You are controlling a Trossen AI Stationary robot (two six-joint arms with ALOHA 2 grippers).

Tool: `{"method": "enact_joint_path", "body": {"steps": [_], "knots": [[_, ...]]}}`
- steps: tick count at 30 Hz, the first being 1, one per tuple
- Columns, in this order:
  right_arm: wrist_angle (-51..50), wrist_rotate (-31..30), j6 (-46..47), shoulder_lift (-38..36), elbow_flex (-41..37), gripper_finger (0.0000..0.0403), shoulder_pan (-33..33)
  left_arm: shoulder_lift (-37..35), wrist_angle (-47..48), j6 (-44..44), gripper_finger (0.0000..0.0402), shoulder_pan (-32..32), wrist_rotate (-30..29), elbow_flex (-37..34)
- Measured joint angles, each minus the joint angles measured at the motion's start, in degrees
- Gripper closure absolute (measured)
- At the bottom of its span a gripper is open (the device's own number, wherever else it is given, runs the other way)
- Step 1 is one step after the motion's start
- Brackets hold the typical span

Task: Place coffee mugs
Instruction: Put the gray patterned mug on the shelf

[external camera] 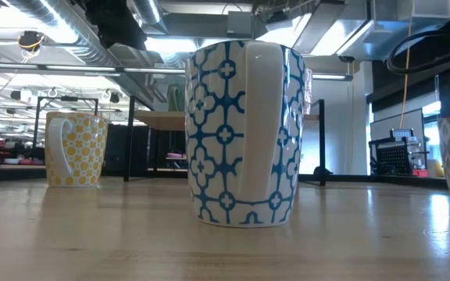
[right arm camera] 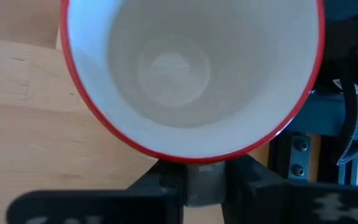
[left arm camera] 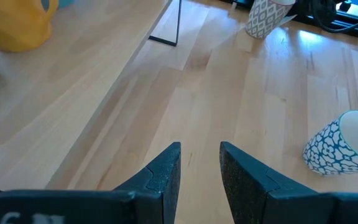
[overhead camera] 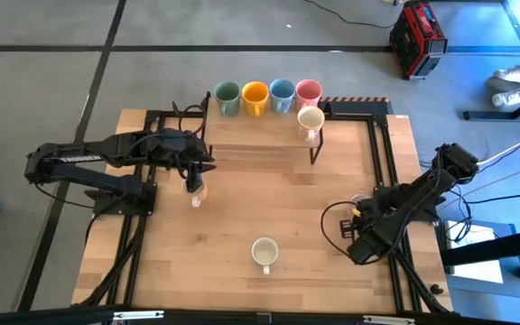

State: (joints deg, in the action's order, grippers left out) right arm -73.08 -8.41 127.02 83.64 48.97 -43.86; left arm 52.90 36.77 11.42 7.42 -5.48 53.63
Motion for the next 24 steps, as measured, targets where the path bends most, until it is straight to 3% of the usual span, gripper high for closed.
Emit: {"method": "enact_joint_path", "body": {"steps": [7,19,24], "knots": [[-2.0,-5.4,-3.0,0.1,2.9,0.0357,0.0,0.0,0.0,0.0,0.0296,0.0,0.0,0.0],[-5.0,-21.6,-20.8,0.1,16.1,0.0357,0.4,-0.2,0.0,0.5,0.0296,0.0,0.0,0.0],[-4.3,-24.6,-31.6,0.0,19.2,0.0357,4.2,-0.2,-0.2,2.5,0.0296,0.0,0.0,2.4]]}}
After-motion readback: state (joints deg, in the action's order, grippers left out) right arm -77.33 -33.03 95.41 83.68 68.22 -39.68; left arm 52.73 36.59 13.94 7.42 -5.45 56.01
